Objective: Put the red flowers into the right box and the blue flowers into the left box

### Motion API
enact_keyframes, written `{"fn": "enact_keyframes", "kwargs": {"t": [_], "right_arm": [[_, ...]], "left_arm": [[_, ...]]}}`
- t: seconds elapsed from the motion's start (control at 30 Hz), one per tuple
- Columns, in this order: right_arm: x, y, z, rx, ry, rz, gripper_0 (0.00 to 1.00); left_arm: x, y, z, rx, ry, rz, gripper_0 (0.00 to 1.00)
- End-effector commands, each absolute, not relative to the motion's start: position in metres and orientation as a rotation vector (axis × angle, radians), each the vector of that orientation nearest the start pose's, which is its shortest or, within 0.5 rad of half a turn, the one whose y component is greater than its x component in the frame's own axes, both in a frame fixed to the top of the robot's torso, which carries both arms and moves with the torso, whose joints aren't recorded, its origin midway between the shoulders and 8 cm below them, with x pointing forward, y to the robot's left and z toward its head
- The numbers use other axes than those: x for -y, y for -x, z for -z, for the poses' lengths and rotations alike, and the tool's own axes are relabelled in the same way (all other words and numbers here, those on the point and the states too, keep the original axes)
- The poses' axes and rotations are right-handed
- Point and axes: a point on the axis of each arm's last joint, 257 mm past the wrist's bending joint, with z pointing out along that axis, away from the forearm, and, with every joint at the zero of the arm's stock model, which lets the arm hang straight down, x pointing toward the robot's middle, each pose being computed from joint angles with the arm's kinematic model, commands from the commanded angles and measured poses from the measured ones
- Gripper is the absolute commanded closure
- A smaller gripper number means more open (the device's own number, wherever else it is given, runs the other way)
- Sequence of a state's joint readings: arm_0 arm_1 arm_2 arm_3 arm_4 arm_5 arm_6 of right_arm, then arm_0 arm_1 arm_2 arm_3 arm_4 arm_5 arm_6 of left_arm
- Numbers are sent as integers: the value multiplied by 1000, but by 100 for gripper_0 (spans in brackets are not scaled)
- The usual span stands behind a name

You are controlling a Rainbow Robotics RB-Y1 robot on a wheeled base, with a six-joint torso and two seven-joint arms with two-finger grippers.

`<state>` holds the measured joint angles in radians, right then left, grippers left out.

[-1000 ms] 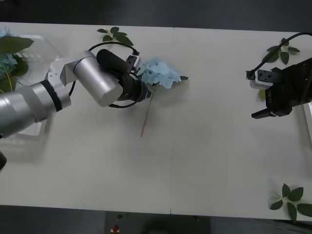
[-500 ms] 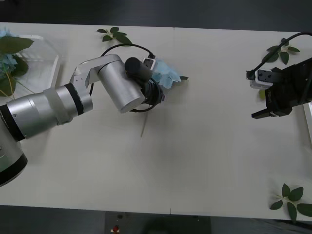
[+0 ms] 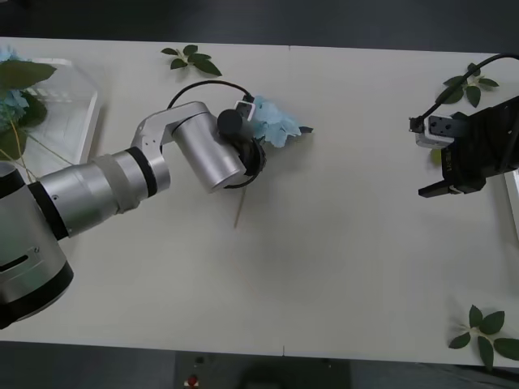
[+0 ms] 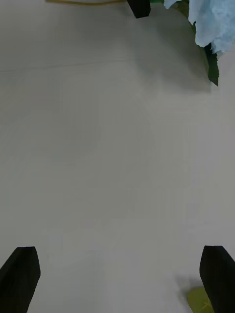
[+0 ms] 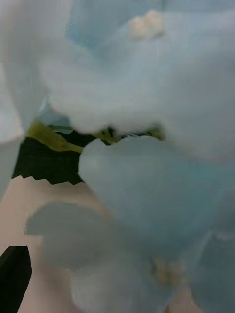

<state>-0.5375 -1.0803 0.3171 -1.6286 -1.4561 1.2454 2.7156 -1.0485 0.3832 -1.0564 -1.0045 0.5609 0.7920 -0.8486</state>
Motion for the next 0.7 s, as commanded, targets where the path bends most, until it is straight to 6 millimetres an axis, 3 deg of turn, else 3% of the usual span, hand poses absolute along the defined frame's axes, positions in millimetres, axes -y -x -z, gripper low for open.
{"fn": "enact_keyframes", "kwargs": {"t": [0.03, 0.07, 0.1, 0.13, 0.17, 0.2, 0.23, 0.7], "right_arm": [[266, -488, 153, -1800, 1726, -13, 5], [266, -488, 153, -1800, 1726, -13, 5], [266, -488, 153, -1800, 1726, -13, 5], [266, -488, 153, -1800, 1726, -13, 4], [266, -488, 153, -1800, 1726, -13, 5], [266, -488, 153, -1800, 1726, -13, 5], [266, -488, 153, -1800, 1726, -13, 4], [266, -488, 153, -1800, 1726, -13, 4]], "left_arm": [[-37, -634, 253, -2272, -409, 60, 0], [-38, -634, 254, -2273, -410, 55, 0], [-38, -633, 255, -2274, -414, 55, 24], [-39, -634, 255, -2273, -415, 50, 58], [-39, -634, 256, -2272, -421, 46, 85], [-39, -633, 256, -2270, -426, 42, 96], [-39, -634, 256, -2267, -429, 43, 100], [-40, -634, 255, -2263, -432, 42, 100]]}}
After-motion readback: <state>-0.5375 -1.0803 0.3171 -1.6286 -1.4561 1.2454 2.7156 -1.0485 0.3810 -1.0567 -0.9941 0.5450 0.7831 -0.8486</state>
